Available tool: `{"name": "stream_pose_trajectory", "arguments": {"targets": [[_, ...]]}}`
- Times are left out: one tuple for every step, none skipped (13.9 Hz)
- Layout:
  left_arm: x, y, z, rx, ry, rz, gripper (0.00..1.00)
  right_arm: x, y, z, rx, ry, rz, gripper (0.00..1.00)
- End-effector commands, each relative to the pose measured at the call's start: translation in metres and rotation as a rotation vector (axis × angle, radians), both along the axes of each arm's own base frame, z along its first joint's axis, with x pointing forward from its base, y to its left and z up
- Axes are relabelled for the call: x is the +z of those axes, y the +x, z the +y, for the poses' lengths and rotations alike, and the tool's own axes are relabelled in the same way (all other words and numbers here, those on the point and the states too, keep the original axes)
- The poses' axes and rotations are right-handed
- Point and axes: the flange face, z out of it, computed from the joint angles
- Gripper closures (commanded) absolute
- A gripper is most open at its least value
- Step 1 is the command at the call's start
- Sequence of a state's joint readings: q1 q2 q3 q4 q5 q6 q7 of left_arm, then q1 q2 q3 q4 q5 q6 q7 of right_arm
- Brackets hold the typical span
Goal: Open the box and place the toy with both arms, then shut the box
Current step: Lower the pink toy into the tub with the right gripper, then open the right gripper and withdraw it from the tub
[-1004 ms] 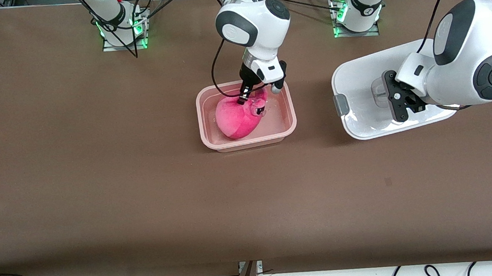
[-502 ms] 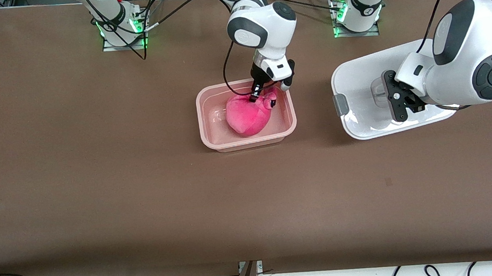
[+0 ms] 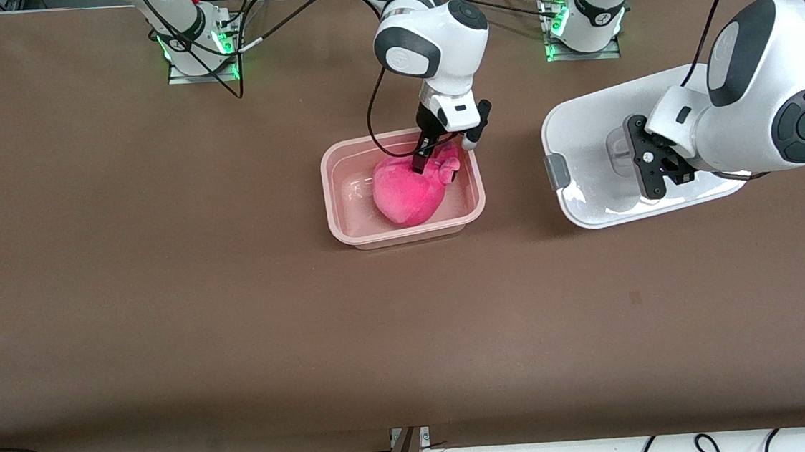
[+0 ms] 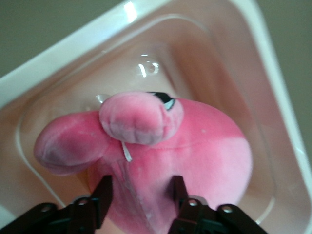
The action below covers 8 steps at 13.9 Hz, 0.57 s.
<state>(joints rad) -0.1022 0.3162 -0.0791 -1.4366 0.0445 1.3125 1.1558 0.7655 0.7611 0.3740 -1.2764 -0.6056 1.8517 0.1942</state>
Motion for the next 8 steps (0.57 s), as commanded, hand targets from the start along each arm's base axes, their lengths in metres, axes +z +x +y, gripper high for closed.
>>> {"name": "stream_pose_trajectory", "arguments": {"targets": [[0.007,0.002,-0.001,-0.033,0.02,-0.005,1.0,0.076,0.03,-0.02,-0.12,0.047,0.067,0.0],[0.007,0.002,0.0,-0.031,0.02,-0.005,1.0,0.096,0.042,-0.033,-0.133,0.052,0.094,0.0],[0.008,0.002,0.001,-0.03,0.02,-0.005,1.0,0.11,0.047,-0.043,-0.147,0.058,0.109,0.0],[0.008,0.001,-0.002,-0.031,0.011,-0.002,1.0,0.12,0.053,-0.051,-0.166,0.065,0.113,0.0],[0.01,0.001,-0.005,-0.026,0.007,-0.006,1.0,0.129,0.063,-0.064,-0.196,0.071,0.125,0.0],[0.008,-0.002,-0.025,-0.059,0.001,-0.005,1.0,0.14,0.075,-0.082,-0.238,0.076,0.143,0.0],[0.006,-0.004,-0.041,-0.086,-0.011,0.0,1.0,0.152,0.092,-0.107,-0.292,0.09,0.167,0.0],[-0.002,-0.007,-0.06,-0.103,-0.044,0.018,1.0,0.164,0.112,-0.135,-0.354,0.111,0.196,0.0]]}}
